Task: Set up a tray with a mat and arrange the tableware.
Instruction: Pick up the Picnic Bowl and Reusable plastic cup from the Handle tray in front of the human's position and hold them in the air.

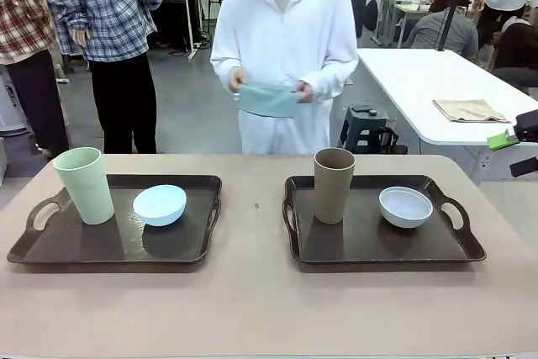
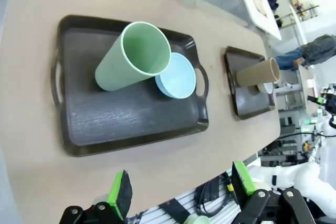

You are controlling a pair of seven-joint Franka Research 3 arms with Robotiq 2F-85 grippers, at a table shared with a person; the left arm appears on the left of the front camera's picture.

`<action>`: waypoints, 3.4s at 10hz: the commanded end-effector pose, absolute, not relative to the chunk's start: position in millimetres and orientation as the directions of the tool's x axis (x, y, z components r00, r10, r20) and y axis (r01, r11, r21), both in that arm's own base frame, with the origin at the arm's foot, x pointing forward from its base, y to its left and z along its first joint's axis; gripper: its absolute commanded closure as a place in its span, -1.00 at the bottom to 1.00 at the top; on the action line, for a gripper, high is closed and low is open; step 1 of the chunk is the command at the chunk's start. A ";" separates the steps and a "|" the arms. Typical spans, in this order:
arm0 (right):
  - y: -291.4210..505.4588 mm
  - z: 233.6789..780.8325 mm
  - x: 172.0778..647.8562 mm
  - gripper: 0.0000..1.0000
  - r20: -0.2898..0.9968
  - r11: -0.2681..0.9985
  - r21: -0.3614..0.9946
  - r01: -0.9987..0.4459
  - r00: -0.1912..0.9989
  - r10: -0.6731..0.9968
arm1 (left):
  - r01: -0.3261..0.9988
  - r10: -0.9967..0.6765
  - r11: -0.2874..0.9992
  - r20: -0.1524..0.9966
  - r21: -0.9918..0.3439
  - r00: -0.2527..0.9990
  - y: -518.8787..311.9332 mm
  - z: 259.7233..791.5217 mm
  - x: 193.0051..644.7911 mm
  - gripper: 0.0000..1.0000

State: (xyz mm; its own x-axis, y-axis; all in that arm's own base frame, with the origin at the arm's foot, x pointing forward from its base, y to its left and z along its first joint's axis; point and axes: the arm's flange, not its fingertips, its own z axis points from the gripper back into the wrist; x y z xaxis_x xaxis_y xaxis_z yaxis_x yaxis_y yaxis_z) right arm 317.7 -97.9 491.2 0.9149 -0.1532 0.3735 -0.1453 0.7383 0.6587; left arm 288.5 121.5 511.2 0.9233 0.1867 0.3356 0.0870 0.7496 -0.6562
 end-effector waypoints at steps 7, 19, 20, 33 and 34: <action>-98.6 490.6 319.5 -1.00 0.390 0.720 0.673 -0.172 0.909 -0.147 | 0.112 0.176 0.738 0.350 -0.665 0.920 122.5 510.7 287.4 -1.00; -98.6 490.6 319.5 -1.00 0.390 0.720 0.673 -0.172 0.909 -0.147 | 0.112 0.176 0.738 0.350 -0.665 0.920 122.5 510.7 287.4 -1.00; -98.6 490.6 319.5 -1.00 0.390 0.720 0.673 -0.172 0.909 -0.147 | 0.112 0.176 0.738 0.350 -0.665 0.920 122.5 510.7 287.4 -1.00; -98.6 490.6 319.5 -1.00 0.390 0.720 0.673 -0.172 0.909 -0.147 | 0.112 0.176 0.738 0.350 -0.665 0.920 122.5 510.7 287.4 -1.00; -98.6 490.6 319.5 -1.00 0.390 0.720 0.673 -0.172 0.909 -0.147 | 0.112 0.176 0.738 0.350 -0.665 0.920 122.5 510.7 287.4 -1.00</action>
State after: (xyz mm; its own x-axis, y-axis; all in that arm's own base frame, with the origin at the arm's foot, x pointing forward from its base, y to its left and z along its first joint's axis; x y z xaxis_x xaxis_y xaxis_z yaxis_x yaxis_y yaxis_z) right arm 317.0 -97.3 491.7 0.9147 -0.1556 0.3730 -0.1458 0.7337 0.6636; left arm 288.1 121.3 511.3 0.9225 0.1850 0.3389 0.0931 0.7453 -0.6602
